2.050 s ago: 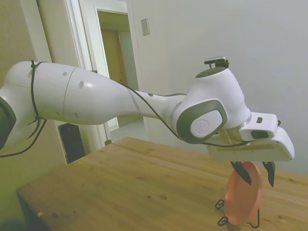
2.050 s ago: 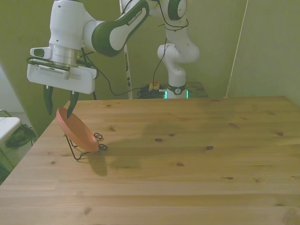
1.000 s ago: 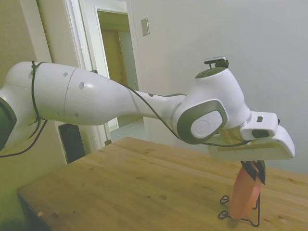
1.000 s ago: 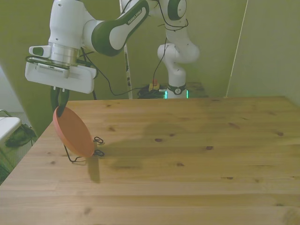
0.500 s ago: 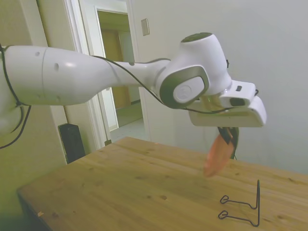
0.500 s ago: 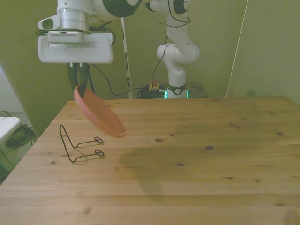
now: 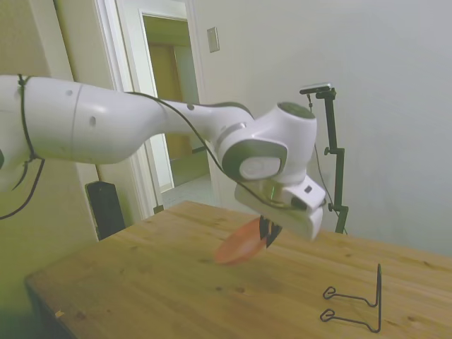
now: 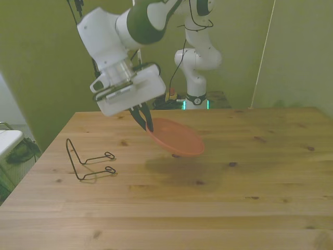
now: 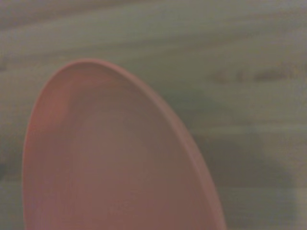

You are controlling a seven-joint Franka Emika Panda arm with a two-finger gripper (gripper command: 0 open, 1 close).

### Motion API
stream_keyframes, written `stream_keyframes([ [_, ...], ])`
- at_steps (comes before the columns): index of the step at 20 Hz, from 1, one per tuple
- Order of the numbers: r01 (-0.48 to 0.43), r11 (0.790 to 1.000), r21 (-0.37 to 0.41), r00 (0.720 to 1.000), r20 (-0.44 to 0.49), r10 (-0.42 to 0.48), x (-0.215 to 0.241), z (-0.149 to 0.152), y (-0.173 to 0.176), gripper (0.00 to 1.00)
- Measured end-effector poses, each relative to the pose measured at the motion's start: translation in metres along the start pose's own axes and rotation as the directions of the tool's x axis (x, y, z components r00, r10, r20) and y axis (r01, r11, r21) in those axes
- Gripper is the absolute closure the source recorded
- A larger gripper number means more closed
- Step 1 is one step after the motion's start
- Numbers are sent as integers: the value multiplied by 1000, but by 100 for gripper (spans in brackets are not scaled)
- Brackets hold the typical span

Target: Unload the plate

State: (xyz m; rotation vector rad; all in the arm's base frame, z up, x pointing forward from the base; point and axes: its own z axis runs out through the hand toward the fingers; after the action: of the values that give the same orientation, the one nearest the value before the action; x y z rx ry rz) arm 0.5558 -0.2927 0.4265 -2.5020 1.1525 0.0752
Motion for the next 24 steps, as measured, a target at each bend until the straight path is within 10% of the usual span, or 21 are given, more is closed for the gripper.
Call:
stream_keyframes([
  [6,-24,999,-48,1000,9,24,13,36,21,100],
  [7,-19,998,-58,1000,5,20,12,36,23,0],
  [24,106,978,-178,992,-43,-115,-9,28,32,0],
])
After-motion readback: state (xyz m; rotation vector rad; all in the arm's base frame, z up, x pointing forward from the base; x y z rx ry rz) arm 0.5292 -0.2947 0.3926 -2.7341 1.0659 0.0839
